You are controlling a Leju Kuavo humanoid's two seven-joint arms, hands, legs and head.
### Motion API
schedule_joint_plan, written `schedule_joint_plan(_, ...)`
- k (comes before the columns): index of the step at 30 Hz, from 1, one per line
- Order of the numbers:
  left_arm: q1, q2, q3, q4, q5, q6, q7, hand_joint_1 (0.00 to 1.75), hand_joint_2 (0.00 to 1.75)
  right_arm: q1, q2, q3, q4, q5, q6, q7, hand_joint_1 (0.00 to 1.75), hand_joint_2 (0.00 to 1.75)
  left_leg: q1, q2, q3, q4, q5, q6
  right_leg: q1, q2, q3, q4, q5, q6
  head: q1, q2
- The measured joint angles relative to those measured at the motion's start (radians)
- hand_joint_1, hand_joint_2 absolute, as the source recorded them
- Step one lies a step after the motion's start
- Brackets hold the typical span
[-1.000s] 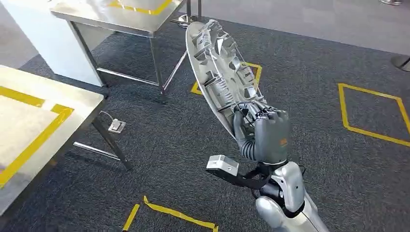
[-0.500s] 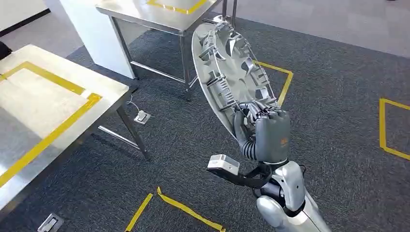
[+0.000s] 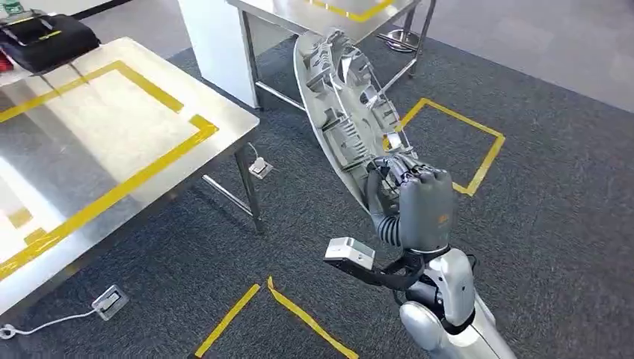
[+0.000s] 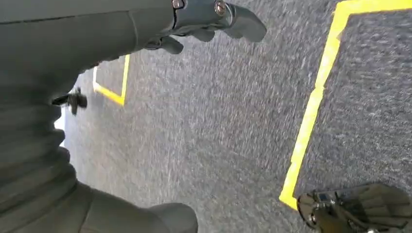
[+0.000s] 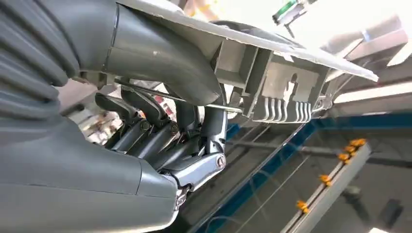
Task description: Take the parts from the cabinet and place them on the table.
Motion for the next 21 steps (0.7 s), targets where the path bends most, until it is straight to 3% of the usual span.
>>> schedule_joint_plan(1,0.002,0.000,0.000,0.000,0.000,0.000,0.000,0.00,1.75,0.000,0.000,0.000,0.001,0.000,0.000,0.000,1.75,1.75,0.001,-0.015,-0.001,0.001,0.002,-0.003,-0.002,0.001,0.013,-0.029,0.027,-0.001,0.000,0.000)
schedule_joint_plan(3,0.002,-0.001,0.000,0.000,0.000,0.000,0.000,0.00,1.75,-0.002,0.000,0.000,0.001,0.000,0.000,0.000,1.75,1.75,0.003,-0.044,0.000,0.002,0.005,-0.008,-0.004,0.014,0.097,-0.196,0.117,-0.006,0.000,0.000)
schedule_joint_plan(4,0.001,-0.001,0.000,0.000,0.000,0.000,0.000,0.00,1.75,-0.004,0.000,0.000,0.001,0.000,0.000,0.000,1.75,1.75,0.006,-0.057,-0.002,0.002,0.007,-0.013,-0.009,0.063,0.146,-0.294,0.152,-0.007,0.000,0.000)
schedule_joint_plan(5,-0.001,-0.001,0.000,0.000,0.000,0.000,0.000,0.00,1.75,-0.004,-0.001,0.000,0.001,0.000,0.000,0.000,1.75,1.75,0.002,-0.066,-0.008,0.004,0.010,-0.021,-0.008,0.098,0.153,-0.319,0.137,-0.006,-0.001,0.000)
schedule_joint_plan(7,0.001,0.000,0.000,0.000,0.000,0.000,0.000,0.00,1.75,-0.004,-0.001,0.000,0.001,0.000,0.000,0.000,1.75,1.75,0.008,-0.086,-0.017,-0.002,0.018,-0.037,-0.003,0.074,0.147,-0.318,0.143,-0.010,-0.001,0.000)
schedule_joint_plan(9,0.006,-0.001,0.000,0.001,0.000,0.000,0.001,0.00,1.75,-0.006,-0.001,0.000,0.001,0.000,0.000,0.000,1.75,1.75,0.010,-0.110,-0.026,-0.012,0.028,-0.055,-0.003,0.050,0.149,-0.326,0.152,-0.027,0.000,0.000)
schedule_joint_plan(10,0.008,0.000,0.000,0.001,0.000,0.000,0.003,0.00,1.75,-0.010,-0.001,0.000,0.001,-0.002,0.000,0.000,1.75,1.75,0.011,-0.073,-0.029,0.002,0.019,-0.053,-0.007,0.030,0.151,-0.334,0.159,-0.035,0.000,0.000)
schedule_joint_plan(11,0.006,-0.001,0.000,0.001,0.000,0.000,0.005,0.00,1.75,-0.012,0.000,0.001,0.000,-0.003,0.000,0.000,1.75,1.75,0.003,-0.010,-0.048,0.037,-0.012,-0.054,-0.006,0.023,0.150,-0.336,0.160,-0.045,-0.010,0.000)
schedule_joint_plan(12,0.003,-0.001,0.000,0.001,0.000,0.000,0.005,0.00,1.75,-0.014,-0.001,0.001,0.001,-0.004,0.000,0.000,1.75,1.75,0.003,0.027,-0.081,0.114,-0.061,-0.059,-0.003,0.006,0.149,-0.336,0.159,-0.048,-0.013,0.000)
schedule_joint_plan(14,0.002,-0.002,0.000,0.001,0.001,0.000,0.005,0.00,1.75,-0.013,-0.002,0.001,0.005,-0.009,0.000,0.000,1.75,1.75,0.004,0.043,-0.149,0.275,-0.132,-0.064,0.002,-0.025,0.147,-0.336,0.158,-0.051,-0.013,0.000)
schedule_joint_plan(15,0.002,-0.002,0.000,0.001,0.003,0.000,0.006,0.00,1.75,-0.013,-0.002,0.001,0.008,-0.015,0.000,0.000,1.75,1.75,0.004,0.043,-0.160,0.311,-0.138,-0.066,0.003,-0.039,0.147,-0.335,0.158,-0.051,-0.013,0.000)
schedule_joint_plan(16,0.004,-0.001,0.000,0.001,0.003,0.000,0.006,0.00,1.75,-0.013,-0.002,0.001,0.011,-0.019,-0.001,0.000,1.75,1.75,0.004,0.044,-0.144,0.292,-0.120,-0.066,0.004,-0.053,0.147,-0.335,0.158,-0.051,-0.013,0.000)
schedule_joint_plan(17,0.005,0.000,0.000,0.001,0.004,0.001,0.006,0.00,1.75,-0.013,-0.002,0.001,0.014,-0.021,-0.002,0.000,1.75,1.75,0.004,0.046,-0.110,0.236,-0.089,-0.065,0.004,-0.065,0.147,-0.334,0.158,-0.051,-0.013,0.000)
schedule_joint_plan(18,0.005,0.001,0.000,0.001,0.006,0.003,0.006,0.00,1.75,-0.014,-0.002,0.001,0.014,-0.021,-0.002,0.000,1.75,1.75,0.003,0.058,-0.050,0.135,-0.046,-0.063,0.004,-0.079,0.149,-0.332,0.156,-0.048,-0.013,0.000)
schedule_joint_plan(19,0.004,0.002,0.000,0.000,0.010,0.004,0.004,0.00,1.75,-0.015,-0.002,0.001,0.014,-0.023,-0.003,-0.001,1.75,1.75,0.001,0.088,0.004,0.042,-0.013,-0.059,0.004,-0.089,0.151,-0.329,0.153,-0.044,-0.013,0.000)
schedule_joint_plan(20,0.001,0.002,0.000,0.000,0.010,0.004,0.003,0.00,1.75,-0.017,-0.002,0.001,0.014,-0.024,-0.005,-0.002,1.75,1.75,-0.010,0.128,0.022,0.003,-0.029,-0.046,0.011,-0.099,0.149,-0.326,0.149,-0.038,-0.013,0.000)
schedule_joint_plan(21,0.000,0.001,0.000,0.000,0.011,0.005,0.002,0.00,1.75,-0.021,-0.004,0.002,0.015,-0.024,-0.006,-0.002,1.75,1.75,-0.008,0.110,0.021,-0.002,-0.018,-0.033,0.014,-0.107,0.148,-0.322,0.148,-0.033,-0.010,0.000)
